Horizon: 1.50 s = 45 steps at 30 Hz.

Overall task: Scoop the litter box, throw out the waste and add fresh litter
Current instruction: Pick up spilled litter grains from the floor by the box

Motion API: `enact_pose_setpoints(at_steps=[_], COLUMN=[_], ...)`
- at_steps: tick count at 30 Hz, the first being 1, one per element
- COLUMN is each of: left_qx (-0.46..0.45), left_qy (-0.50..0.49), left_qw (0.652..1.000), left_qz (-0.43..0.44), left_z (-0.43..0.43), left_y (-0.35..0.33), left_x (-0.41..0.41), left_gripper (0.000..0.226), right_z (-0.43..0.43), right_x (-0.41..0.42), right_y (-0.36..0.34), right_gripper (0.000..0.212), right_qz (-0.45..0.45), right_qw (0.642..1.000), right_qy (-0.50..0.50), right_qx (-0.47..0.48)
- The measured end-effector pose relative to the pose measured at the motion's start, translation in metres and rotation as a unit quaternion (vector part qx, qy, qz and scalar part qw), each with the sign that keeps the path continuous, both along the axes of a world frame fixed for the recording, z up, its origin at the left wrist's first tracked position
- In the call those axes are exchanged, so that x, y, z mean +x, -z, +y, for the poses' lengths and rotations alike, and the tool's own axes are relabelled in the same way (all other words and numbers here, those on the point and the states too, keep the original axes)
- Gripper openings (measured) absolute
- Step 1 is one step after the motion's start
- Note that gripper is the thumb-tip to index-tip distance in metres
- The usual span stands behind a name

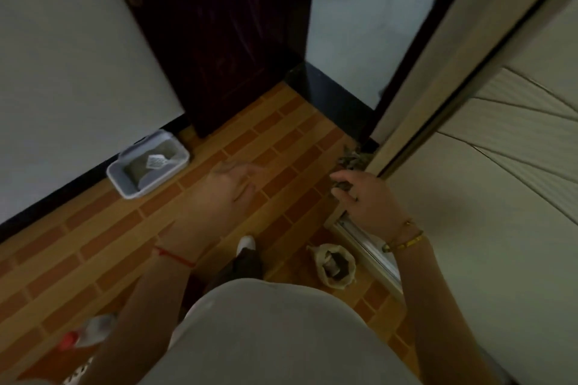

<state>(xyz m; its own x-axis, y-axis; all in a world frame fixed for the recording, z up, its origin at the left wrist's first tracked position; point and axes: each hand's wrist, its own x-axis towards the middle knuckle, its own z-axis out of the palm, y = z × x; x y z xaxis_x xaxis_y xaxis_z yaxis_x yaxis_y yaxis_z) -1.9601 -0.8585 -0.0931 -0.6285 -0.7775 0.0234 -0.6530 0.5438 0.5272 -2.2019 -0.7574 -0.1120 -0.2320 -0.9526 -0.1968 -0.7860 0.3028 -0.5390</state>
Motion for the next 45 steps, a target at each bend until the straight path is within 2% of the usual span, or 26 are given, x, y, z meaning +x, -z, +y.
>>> enact_pose_setpoints(at_steps=[4, 12, 28, 37, 45], left_qx=[0.008, 0.010, 0.018, 0.058, 0.088], left_qy=[-0.056, -0.160, -0.271, -0.370, -0.454], left_qw=[0.998, 0.987, 0.962, 0.927, 0.887], left_qz=[0.025, 0.017, -0.039, -0.027, -0.020], left_z=[-0.004, -0.038, -0.164, -0.182, -0.217], left_y=[0.007, 0.018, 0.008, 0.017, 0.034], left_x=[0.038, 0.110, 0.274, 0.342, 0.390], left_gripper=[0.027, 0.028, 0.031, 0.032, 0.034], right_z=[-0.035, -0.122, -0.317, -0.384, -0.459], right_x=[0.025, 0.092, 0.273, 0.348, 0.420], right_y=[0.000, 0.005, 0.006, 0.019, 0.032], right_gripper=[0.037, 0.038, 0.037, 0.035, 0.033], right_qz=[-0.007, 0.011, 0.001, -0.009, -0.019], right_qw=[0.997, 0.981, 0.953, 0.930, 0.892], right_qy=[-0.080, -0.194, -0.302, -0.366, -0.450], right_qx=[0.010, 0.026, 0.023, 0.036, 0.032])
